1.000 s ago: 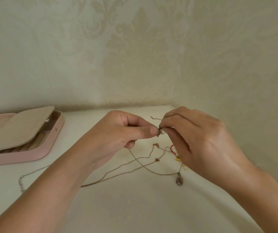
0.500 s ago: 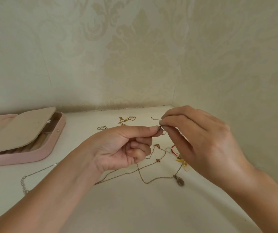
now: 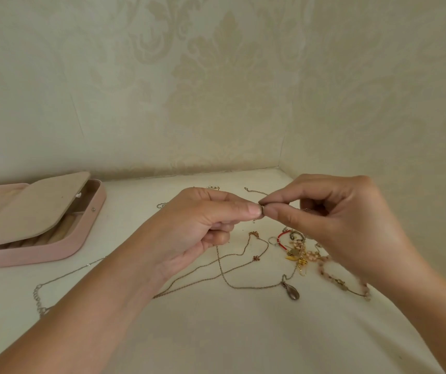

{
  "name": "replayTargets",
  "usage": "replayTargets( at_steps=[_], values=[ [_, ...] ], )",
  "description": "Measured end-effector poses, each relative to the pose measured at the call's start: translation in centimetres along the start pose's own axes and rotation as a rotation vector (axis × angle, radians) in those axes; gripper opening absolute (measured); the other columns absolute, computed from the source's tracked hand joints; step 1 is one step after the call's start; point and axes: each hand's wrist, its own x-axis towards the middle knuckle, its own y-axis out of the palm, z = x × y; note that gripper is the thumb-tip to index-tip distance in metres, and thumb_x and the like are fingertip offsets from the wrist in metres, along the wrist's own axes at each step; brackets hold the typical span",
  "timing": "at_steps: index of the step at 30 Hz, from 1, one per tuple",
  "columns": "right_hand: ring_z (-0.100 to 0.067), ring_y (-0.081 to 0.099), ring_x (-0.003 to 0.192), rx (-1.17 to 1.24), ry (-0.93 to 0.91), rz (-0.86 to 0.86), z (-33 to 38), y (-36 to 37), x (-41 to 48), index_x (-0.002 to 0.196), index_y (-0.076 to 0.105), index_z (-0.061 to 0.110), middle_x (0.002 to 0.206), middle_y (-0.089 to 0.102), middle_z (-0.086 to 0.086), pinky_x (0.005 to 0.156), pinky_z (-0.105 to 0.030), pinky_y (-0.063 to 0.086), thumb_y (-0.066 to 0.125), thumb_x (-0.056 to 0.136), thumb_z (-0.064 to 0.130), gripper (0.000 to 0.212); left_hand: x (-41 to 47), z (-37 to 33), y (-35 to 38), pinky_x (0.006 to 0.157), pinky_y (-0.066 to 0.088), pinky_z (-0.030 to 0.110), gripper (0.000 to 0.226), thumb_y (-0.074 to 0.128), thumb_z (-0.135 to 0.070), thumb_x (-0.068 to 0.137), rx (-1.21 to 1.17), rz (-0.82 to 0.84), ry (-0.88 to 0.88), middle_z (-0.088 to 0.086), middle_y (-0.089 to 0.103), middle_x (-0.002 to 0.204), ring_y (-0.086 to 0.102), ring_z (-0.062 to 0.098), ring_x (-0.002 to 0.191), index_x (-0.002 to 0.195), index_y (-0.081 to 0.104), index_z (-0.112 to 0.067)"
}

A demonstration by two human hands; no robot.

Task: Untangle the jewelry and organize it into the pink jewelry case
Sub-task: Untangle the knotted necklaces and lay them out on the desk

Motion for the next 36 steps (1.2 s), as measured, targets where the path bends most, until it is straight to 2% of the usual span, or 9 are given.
replayTargets(
  at_steps=[7, 10, 13, 16, 19, 23, 28, 31, 36],
  values=[
    [-0.007, 0.036, 0.045, -0.136, -0.116, 0.013, 0.0, -0.2, 0.0, 0.076, 0.077, 0.027, 0.069, 0.067, 0.005, 0.047, -0.009, 0.030, 0.078, 0.076, 0.016, 0.011, -0.1, 0.0, 0.2, 0.042, 0.021, 0.015, 0.022, 0.075, -0.025, 0.045, 0.026, -0.009, 0.010, -0.009, 0.034, 0.045, 0.025, 0.006, 0.046, 0.061, 0.074, -0.010],
    [-0.007, 0.037, 0.046, -0.170, -0.148, -0.005, -0.2, 0.0, 0.0, 0.076, 0.077, 0.025, 0.067, 0.064, 0.011, 0.048, -0.008, 0.030, 0.079, 0.077, 0.016, 0.009, 0.0, 0.1, 0.1, 0.043, 0.020, 0.016, 0.023, 0.076, -0.026, 0.045, 0.024, -0.010, 0.019, -0.007, 0.029, 0.048, 0.023, 0.007, 0.047, 0.061, 0.075, -0.010],
    [-0.005, 0.038, 0.048, -0.244, -0.200, -0.049, -0.2, 0.4, -0.1, 0.076, 0.076, 0.024, 0.064, 0.059, 0.018, 0.050, -0.007, 0.029, 0.073, 0.075, 0.017, 0.008, -0.1, 0.1, 0.1, 0.043, 0.019, 0.017, 0.024, 0.076, -0.027, 0.045, 0.015, -0.007, 0.027, -0.004, 0.027, 0.052, 0.022, 0.007, 0.048, 0.062, 0.075, -0.010],
    [-0.005, 0.040, 0.048, -0.265, -0.202, -0.077, -0.2, 0.5, -0.2, 0.076, 0.076, 0.024, 0.065, 0.061, 0.016, 0.051, -0.007, 0.030, 0.071, 0.075, 0.015, 0.010, 0.0, 0.2, 0.0, 0.042, 0.022, 0.016, 0.025, 0.075, -0.028, 0.047, 0.021, -0.008, 0.033, -0.005, 0.027, 0.052, 0.023, 0.007, 0.048, 0.065, 0.075, -0.010],
    [-0.005, 0.039, 0.044, -0.191, -0.143, -0.081, 0.0, 0.4, -0.1, 0.075, 0.075, 0.023, 0.060, 0.059, 0.018, 0.048, -0.006, 0.029, 0.076, 0.076, 0.014, 0.009, 0.0, 0.2, -0.1, 0.044, 0.026, 0.015, 0.025, 0.074, -0.031, 0.052, 0.079, -0.001, 0.037, -0.005, 0.027, 0.055, 0.023, 0.009, 0.052, 0.068, 0.077, -0.012],
    [-0.006, 0.028, 0.039, -0.011, 0.042, -0.064, -0.4, -0.1, 0.3, 0.070, 0.076, 0.024, 0.040, 0.039, 0.014, 0.042, -0.009, 0.026, 0.076, 0.076, 0.012, 0.014, 0.1, 0.4, -0.2, 0.046, 0.031, 0.014, 0.025, 0.071, -0.033, 0.057, 0.160, 0.002, 0.040, -0.007, 0.033, 0.055, 0.027, 0.008, 0.053, 0.072, 0.078, -0.015],
    [-0.008, 0.025, 0.041, 0.011, 0.127, -0.001, -0.9, -0.4, 0.5, 0.071, 0.077, 0.025, 0.044, 0.034, 0.003, 0.041, -0.013, 0.027, 0.077, 0.076, 0.016, 0.010, 0.2, 0.7, -0.4, 0.053, 0.032, 0.017, 0.021, 0.076, -0.041, 0.065, 0.431, -0.088, 0.021, -0.015, 0.047, 0.049, 0.036, 0.005, 0.048, 0.064, 0.071, -0.021],
    [-0.011, 0.026, 0.043, 0.001, 0.149, 0.031, -1.0, -0.4, 0.6, 0.072, 0.077, 0.026, 0.044, 0.035, 0.002, 0.043, -0.017, 0.028, 0.077, 0.075, 0.018, 0.009, 0.4, 0.8, -0.6, 0.050, 0.031, 0.016, 0.027, 0.073, -0.046, 0.074, 0.643, -0.121, -0.040, -0.016, 0.053, 0.048, 0.037, 0.000, 0.040, 0.063, 0.069, -0.021],
    [-0.007, 0.026, 0.040, -0.016, 0.202, 0.103, -1.5, 0.3, 0.5, 0.071, 0.077, 0.023, 0.041, 0.034, 0.008, 0.042, -0.013, 0.027, 0.077, 0.076, 0.017, 0.008, 0.5, 1.1, -0.8, 0.054, 0.033, 0.021, 0.037, 0.060, -0.049, 0.087, 0.728, -0.081, -0.205, -0.013, 0.050, 0.049, 0.039, 0.005, 0.045, 0.063, 0.065, -0.021]
  ],
)
